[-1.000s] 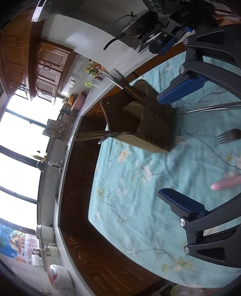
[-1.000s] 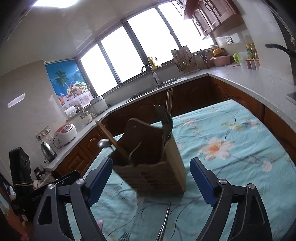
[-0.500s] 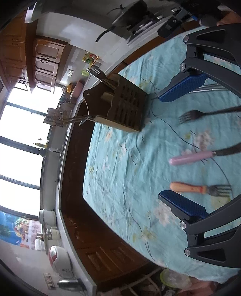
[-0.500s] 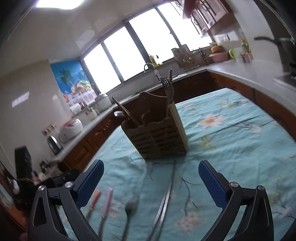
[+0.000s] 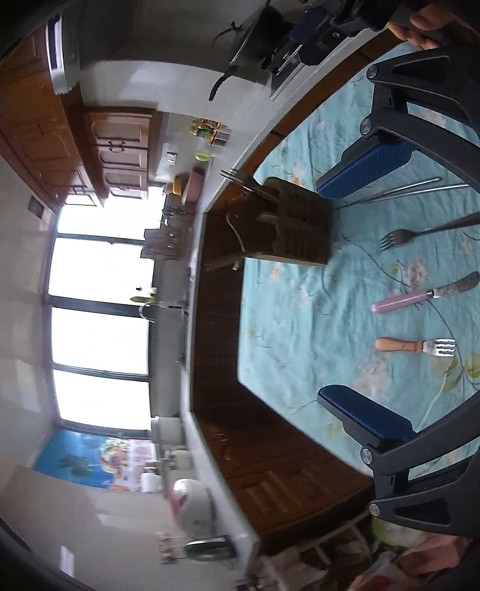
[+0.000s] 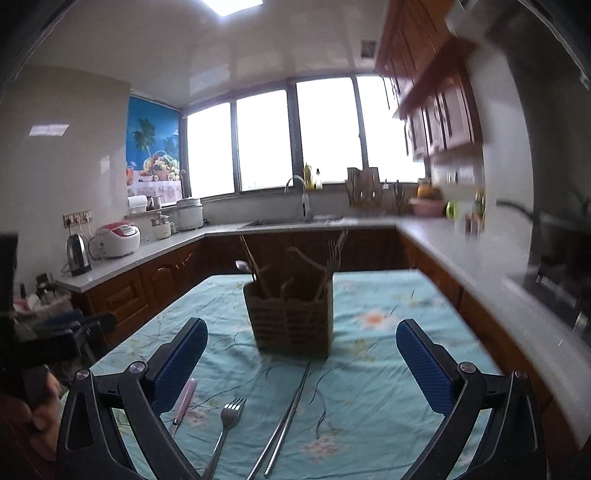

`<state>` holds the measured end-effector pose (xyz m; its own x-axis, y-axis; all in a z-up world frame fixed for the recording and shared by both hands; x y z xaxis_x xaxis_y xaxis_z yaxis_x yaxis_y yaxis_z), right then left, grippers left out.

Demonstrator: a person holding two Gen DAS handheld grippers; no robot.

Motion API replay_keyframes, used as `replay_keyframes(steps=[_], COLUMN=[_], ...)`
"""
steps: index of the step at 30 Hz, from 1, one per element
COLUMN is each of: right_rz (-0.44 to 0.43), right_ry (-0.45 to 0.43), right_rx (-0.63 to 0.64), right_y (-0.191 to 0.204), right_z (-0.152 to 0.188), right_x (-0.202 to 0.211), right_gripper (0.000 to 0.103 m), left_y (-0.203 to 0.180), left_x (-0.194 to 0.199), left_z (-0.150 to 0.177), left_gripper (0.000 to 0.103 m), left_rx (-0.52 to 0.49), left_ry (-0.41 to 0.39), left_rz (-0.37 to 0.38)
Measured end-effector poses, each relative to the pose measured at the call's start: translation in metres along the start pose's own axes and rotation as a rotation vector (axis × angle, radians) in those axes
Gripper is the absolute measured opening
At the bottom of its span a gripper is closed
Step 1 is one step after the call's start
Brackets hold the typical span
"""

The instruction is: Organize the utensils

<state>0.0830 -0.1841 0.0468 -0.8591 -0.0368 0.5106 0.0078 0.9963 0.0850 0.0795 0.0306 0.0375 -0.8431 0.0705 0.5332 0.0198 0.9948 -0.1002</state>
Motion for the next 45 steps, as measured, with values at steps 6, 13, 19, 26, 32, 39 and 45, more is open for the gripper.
replay_keyframes(steps=[6,13,19,26,32,39,45], right_rz=[0.01,0.047,0.057,0.041,0.025,0.019,0.022], right_ry=[-0.042,-0.011,0.011,-0.01,-0.028,-0.047,-0.07], right_rx=[-0.013,-0.059,-0.061,-0.054,-0.041,-0.023,-0.02], right_y=[0.002,-0.011,-0.015,-0.01,-0.003,0.003,0.002], right_z=[0.005,0.03,0.037,0.036,0.034,0.03,0.027], right_x=[0.008,-0.001,-0.004,0.0,0.002,0.0,-0.003], right_gripper=[0.103,0.103,0.103,0.103,0.103,0.103,0.103], left_y=[-0.005,-0.006,-0.011,-0.01,-0.008,-0.005,-0.003], left_x=[0.007,-0.006,-0.01,-0.005,-0.003,-0.004,-0.009], left_z=[0.023,0.034,0.029,0.026,0.024,0.025,0.024], left_gripper=[0.102,0.102,0.102,0.102,0.102,0.102,0.102], left_rx=[-0.016,-0.033,-0.053,-0.057,-0.053,-0.048,-0.048], left_ry=[-0.012,0.041,0.058,0.033,-0.002,-0.023,-0.037], left_rz=[-0.009,-0.059,-0.1,-0.112,-0.106,-0.102,-0.107])
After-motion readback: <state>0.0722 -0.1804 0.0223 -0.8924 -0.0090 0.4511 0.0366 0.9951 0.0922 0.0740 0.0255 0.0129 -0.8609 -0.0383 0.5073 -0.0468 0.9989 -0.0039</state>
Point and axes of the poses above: each gripper's, at about its wrist camera, not at the fingertips, and x roughly against the way its jaws point, y to its left, z to its underside, the point moved 7 cm from there along -x, roughly the way its jaws point, and after that the axes turned 10 degrees about y, right-handed, at the moved point
